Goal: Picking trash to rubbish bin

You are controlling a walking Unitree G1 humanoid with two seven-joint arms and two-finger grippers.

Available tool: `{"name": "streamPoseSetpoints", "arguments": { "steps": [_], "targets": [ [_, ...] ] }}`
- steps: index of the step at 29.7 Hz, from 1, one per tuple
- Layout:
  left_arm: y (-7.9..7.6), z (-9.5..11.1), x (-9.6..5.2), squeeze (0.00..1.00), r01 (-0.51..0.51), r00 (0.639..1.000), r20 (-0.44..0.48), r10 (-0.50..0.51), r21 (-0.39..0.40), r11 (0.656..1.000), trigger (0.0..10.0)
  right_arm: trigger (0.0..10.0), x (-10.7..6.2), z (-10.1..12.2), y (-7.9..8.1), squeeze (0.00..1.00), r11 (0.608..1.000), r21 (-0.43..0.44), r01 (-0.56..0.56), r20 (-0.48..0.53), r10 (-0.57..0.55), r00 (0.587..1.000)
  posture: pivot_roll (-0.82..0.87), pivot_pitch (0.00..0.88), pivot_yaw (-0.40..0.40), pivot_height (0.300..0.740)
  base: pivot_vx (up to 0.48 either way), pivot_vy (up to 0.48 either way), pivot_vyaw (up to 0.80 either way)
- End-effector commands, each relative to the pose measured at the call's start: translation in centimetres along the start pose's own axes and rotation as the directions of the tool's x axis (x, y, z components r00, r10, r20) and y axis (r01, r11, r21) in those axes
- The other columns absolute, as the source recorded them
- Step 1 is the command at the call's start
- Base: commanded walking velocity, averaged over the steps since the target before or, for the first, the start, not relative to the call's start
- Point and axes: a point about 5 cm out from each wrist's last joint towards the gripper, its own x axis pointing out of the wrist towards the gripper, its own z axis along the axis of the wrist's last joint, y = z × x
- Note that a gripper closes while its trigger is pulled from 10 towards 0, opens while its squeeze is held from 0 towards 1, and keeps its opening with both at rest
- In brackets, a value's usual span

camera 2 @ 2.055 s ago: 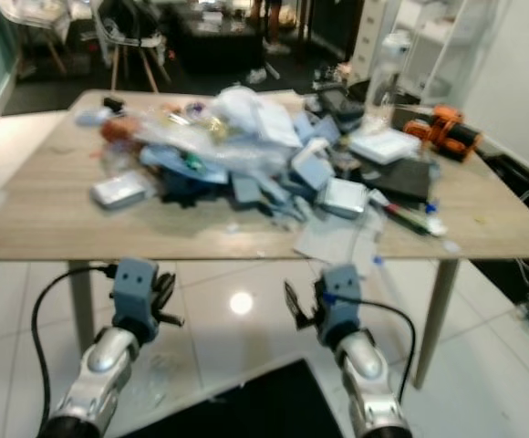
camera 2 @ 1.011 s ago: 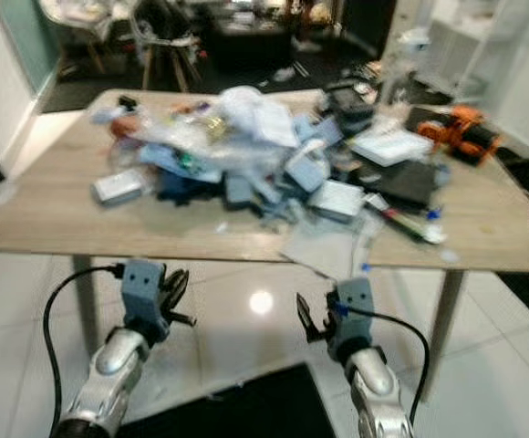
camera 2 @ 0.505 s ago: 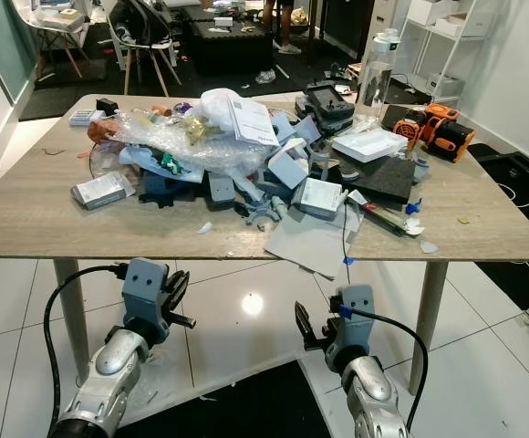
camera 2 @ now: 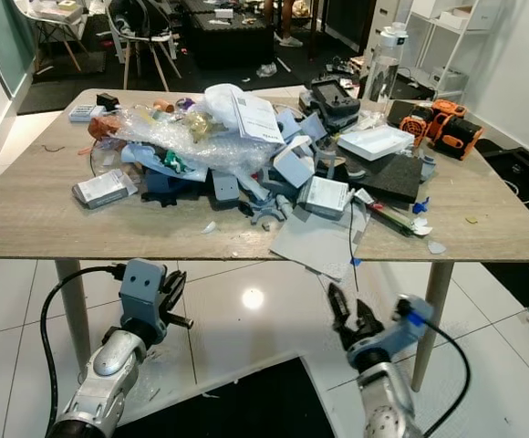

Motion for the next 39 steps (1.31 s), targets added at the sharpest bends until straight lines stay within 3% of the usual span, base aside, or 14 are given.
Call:
{"name": "streamPoseSetpoints", "arguments": {
  "steps": [1,6,11,17,26,30,33,39],
  "targets": [
    [0.4,-0.3,-0.2,0.00,-0.002,1.000,-0.016,0.002,0.034,0.999,10.0,10.0,0.1,0.0,-0.7,0.00,0.998,0.057,0.008,-0.009,-0.008,1.000,-0.02,0.082,0.003,0.740,0.000,0.000,0.00],
    [0.7,-0.1,-0.1,0.00,-0.012,1.000,-0.013,0.012,0.046,0.999,10.0,10.0,0.9,0.2,-0.3,0.00,0.997,0.068,-0.027,-0.011,0.027,1.000,-0.01,0.093,0.005,0.740,0.000,0.000,0.00],
    [1.3,0.1,-0.4,0.00,-0.041,0.999,-0.006,0.041,0.061,0.997,10.0,10.0,2.6,0.3,1.3,0.00,0.987,0.095,-0.131,-0.050,0.136,0.989,0.00,0.100,0.000,0.740,0.000,0.000,0.00],
    [1.6,0.1,-0.6,0.00,-0.062,0.998,0.001,0.062,0.060,0.996,10.0,10.0,3.5,-0.8,3.3,0.00,0.953,0.134,-0.273,-0.138,0.291,0.947,0.01,0.108,-0.011,0.740,0.000,0.000,0.00],
    [1.5,0.2,-0.6,0.00,-0.069,0.998,0.013,0.069,0.056,0.996,10.0,10.0,4.4,-0.7,3.3,0.00,0.951,0.181,-0.251,-0.103,0.272,0.957,0.02,0.109,-0.008,0.740,0.000,0.000,0.00],
    [0.3,0.9,-0.7,0.00,0.041,0.997,0.072,-0.041,0.003,0.999,10.0,10.0,4.4,-0.5,2.8,0.00,0.952,0.202,-0.232,-0.087,0.253,0.963,0.02,0.115,-0.003,0.740,0.000,0.000,0.00],
    [-1.3,1.8,-1.1,0.00,0.196,0.972,0.126,-0.196,0.010,0.980,10.0,10.0,4.5,-0.5,2.8,0.00,0.950,0.205,-0.234,-0.090,0.256,0.962,0.03,0.124,0.006,0.740,0.000,0.000,0.00],
    [-2.6,3.4,-1.6,0.00,0.320,0.925,0.200,-0.323,0.046,0.946,10.0,10.0,4.5,-0.5,2.7,0.00,0.951,0.203,-0.233,-0.085,0.254,0.964,0.04,0.131,0.010,0.740,0.000,0.000,0.00]
  ]
}}
